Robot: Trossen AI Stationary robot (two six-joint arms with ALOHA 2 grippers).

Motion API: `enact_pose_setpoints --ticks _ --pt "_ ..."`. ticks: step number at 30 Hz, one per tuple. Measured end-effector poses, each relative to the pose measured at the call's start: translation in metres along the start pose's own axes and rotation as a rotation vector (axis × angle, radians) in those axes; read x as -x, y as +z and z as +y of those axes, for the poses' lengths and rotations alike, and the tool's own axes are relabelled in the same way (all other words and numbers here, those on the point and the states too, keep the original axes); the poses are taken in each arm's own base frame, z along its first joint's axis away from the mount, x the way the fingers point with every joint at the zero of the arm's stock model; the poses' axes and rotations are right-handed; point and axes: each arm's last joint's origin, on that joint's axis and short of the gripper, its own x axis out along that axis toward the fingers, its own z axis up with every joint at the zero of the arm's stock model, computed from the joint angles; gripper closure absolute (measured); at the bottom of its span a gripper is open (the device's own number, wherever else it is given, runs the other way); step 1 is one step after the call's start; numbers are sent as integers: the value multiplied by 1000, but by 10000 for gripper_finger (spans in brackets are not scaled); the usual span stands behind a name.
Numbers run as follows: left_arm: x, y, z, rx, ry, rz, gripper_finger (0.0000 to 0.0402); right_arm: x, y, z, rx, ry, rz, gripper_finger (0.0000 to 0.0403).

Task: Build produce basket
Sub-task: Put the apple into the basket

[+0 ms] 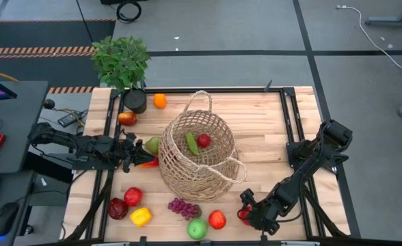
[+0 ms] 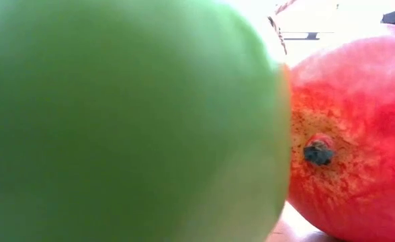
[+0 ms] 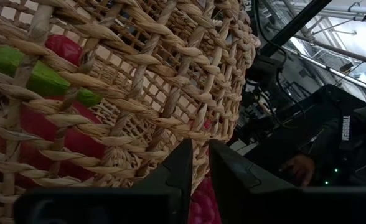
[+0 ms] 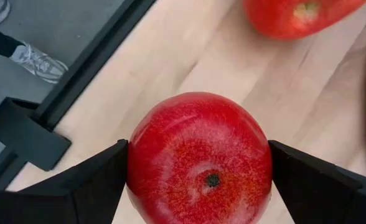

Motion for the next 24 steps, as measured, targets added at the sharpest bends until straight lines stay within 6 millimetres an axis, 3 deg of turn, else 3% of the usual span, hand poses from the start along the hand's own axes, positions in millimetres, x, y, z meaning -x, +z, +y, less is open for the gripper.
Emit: enact_pose_setpoints --ticks 24 --pt "0 0 0 -1 0 0 342 13 -10 -23 -111 -18 124 34"
